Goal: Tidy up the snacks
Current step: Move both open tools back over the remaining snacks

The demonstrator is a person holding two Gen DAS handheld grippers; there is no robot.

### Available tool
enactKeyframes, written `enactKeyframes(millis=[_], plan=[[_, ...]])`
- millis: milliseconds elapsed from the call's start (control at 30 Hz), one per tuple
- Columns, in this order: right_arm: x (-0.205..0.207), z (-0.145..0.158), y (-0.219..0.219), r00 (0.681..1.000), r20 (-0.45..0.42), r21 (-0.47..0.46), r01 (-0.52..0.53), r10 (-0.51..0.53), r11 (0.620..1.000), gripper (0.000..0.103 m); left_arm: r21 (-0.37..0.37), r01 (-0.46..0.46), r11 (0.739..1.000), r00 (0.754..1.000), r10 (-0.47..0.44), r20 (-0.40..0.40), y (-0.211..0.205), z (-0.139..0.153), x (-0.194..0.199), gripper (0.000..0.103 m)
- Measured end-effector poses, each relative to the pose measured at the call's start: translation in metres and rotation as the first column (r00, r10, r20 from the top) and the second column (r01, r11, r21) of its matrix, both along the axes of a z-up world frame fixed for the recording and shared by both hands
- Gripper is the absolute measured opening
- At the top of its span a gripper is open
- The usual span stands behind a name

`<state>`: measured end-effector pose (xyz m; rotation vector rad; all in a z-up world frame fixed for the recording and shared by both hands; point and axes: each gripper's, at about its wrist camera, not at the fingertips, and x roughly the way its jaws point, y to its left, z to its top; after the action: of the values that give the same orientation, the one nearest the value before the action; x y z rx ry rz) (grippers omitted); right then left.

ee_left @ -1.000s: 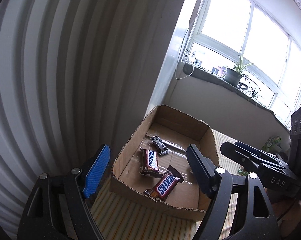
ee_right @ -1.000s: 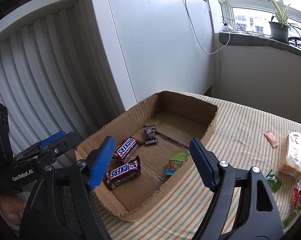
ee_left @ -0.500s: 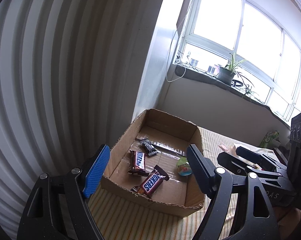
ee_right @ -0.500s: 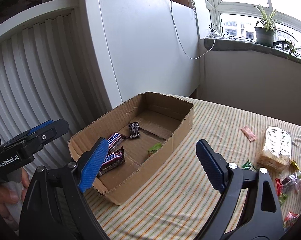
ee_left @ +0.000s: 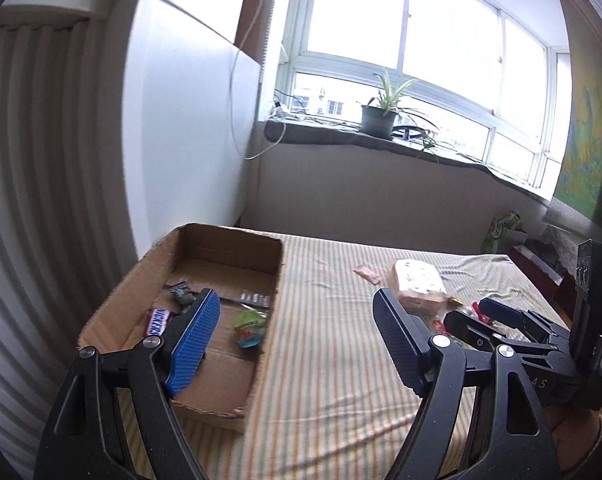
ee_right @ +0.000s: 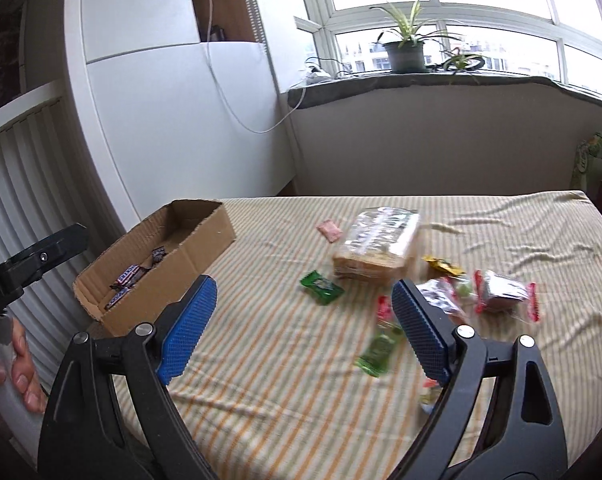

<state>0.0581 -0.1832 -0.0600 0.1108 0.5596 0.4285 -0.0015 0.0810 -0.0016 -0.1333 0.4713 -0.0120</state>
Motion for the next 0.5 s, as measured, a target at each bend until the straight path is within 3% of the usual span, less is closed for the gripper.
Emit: enactKeyframes(millis=[267, 500], plan=[[-0.013, -0.014, -0.117, 0.974, -0.036, 0.017, 0.223, -0.222, 0.975, 0.092, 0.063, 0.17, 0.983, 0.985, -0.17, -0.008, -0.083, 0.003, 0.009, 0.079], [-0.018, -0.019, -0.129, 0.975, -0.032, 0.023, 0.219, -0.218, 0.975, 0.092, 0.072, 0.226, 0.972, 0.974, -0.225, -0.022, -0.114, 0.006, 0.013, 0.079]])
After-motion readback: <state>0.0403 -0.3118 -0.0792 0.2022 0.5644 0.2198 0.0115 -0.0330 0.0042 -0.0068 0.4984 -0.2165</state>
